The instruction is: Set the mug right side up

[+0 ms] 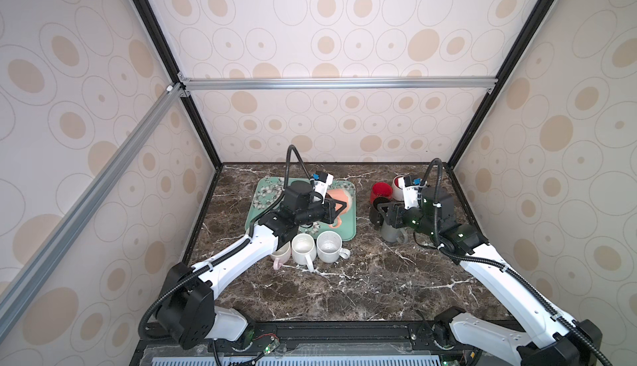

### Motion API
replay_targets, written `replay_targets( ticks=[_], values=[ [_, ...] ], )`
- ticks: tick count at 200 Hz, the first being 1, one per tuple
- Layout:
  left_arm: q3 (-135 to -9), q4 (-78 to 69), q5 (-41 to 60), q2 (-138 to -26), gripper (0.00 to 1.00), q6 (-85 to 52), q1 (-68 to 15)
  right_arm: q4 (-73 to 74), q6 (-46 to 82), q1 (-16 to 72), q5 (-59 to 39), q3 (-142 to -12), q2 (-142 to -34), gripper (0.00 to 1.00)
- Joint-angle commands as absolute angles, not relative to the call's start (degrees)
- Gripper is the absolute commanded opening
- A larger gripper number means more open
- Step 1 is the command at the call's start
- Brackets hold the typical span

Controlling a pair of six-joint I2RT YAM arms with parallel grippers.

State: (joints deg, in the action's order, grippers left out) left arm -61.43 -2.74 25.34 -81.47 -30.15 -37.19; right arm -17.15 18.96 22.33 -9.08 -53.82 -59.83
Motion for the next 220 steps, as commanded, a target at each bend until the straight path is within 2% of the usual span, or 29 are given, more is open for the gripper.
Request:
replay_targets(
  ticks=[1, 42, 130, 220],
  values=[
    [-69.5, -2.4, 21.9, -84.1, 0.00, -24.3, -40.6, -20.8, 21.3, 19.2, -11.9, -52.1, -58.0, 0.56],
    [-78.9, 5.2, 18.6, -92.7, 0.00, -18.7, -46.7, -24.1, 20.5, 16.4, -11.0, -50.6, -55.0, 0.56],
    [-105.2, 34.6, 9.1, -111.6, 0.00, -4.1, -56.4, -26.7, 19.6, 13.0, -2.6, -47.8, -47.7, 0.64],
    [-115.1, 47.8, 3.1, -119.7, 0.00, 0.1, -58.4, -27.3, 18.9, 12.3, 5.9, -46.3, -43.4, 0.65]
  ],
)
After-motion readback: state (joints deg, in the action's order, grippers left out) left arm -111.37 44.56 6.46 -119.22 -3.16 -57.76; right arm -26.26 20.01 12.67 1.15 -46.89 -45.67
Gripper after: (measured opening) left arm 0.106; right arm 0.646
